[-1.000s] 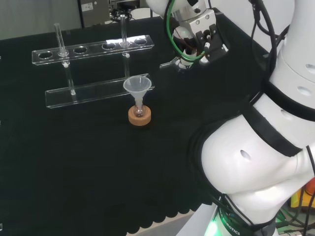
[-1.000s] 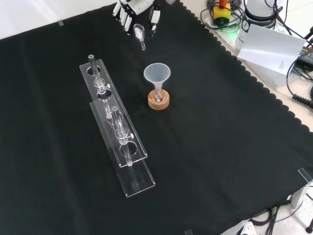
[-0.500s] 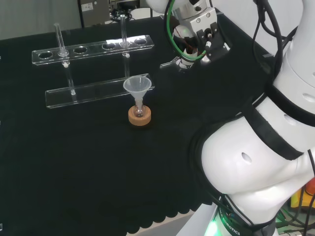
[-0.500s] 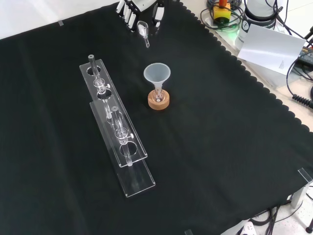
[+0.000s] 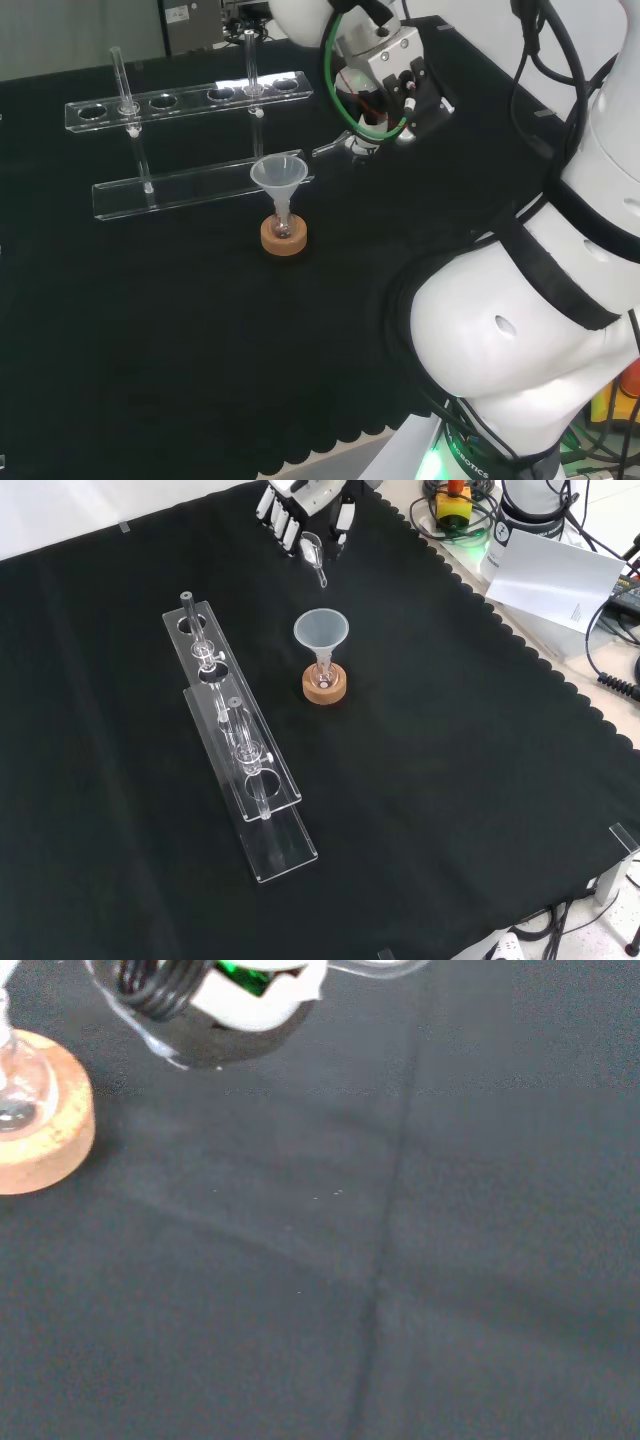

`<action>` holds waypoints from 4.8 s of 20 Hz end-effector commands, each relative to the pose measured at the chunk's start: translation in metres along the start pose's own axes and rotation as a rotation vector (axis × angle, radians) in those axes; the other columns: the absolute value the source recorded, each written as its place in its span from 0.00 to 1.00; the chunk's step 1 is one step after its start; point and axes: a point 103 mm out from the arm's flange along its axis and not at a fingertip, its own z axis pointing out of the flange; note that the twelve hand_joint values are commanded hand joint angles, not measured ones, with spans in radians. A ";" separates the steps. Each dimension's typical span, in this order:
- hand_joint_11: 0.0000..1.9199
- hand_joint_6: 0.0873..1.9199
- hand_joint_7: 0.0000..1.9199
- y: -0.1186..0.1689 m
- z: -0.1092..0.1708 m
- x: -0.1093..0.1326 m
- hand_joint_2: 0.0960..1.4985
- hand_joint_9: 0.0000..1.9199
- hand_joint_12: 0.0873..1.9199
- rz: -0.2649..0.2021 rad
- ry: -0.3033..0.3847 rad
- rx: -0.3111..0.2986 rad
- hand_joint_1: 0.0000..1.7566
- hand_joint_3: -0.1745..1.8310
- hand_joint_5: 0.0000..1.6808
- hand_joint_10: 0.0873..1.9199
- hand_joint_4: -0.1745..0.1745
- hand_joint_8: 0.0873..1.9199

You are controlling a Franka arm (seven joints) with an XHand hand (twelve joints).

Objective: Pour all the NaCl from the weighing funnel into the round-bottom flask.

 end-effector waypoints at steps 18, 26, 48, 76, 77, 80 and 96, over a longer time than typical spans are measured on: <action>0.33 0.48 0.49 0.017 -0.017 0.020 0.50 0.53 0.60 0.002 -0.115 0.058 0.61 0.37 0.64 0.18 0.90 0.30; 0.33 0.48 0.49 0.024 -0.025 0.026 0.50 0.53 0.60 0.005 -0.155 0.087 0.61 0.37 0.64 0.18 0.90 0.30; 0.32 0.49 0.48 0.033 -0.036 0.043 0.50 0.52 0.60 0.027 -0.241 0.176 0.61 0.37 0.64 0.17 0.94 0.30; 0.32 0.49 0.48 0.033 -0.040 0.043 0.50 0.52 0.61 0.040 -0.309 0.157 0.61 0.37 0.64 0.17 0.98 0.30; 0.32 0.49 0.48 0.033 -0.040 0.044 0.50 0.52 0.61 0.041 -0.313 0.156 0.61 0.37 0.64 0.17 0.98 0.30; 0.32 0.49 0.48 0.033 -0.043 0.046 0.50 0.52 0.61 0.041 -0.332 0.150 0.61 0.37 0.64 0.17 0.98 0.30; 0.32 0.49 0.48 0.036 -0.049 0.055 0.50 0.52 0.61 0.057 -0.398 0.194 0.61 0.37 0.64 0.17 0.97 0.30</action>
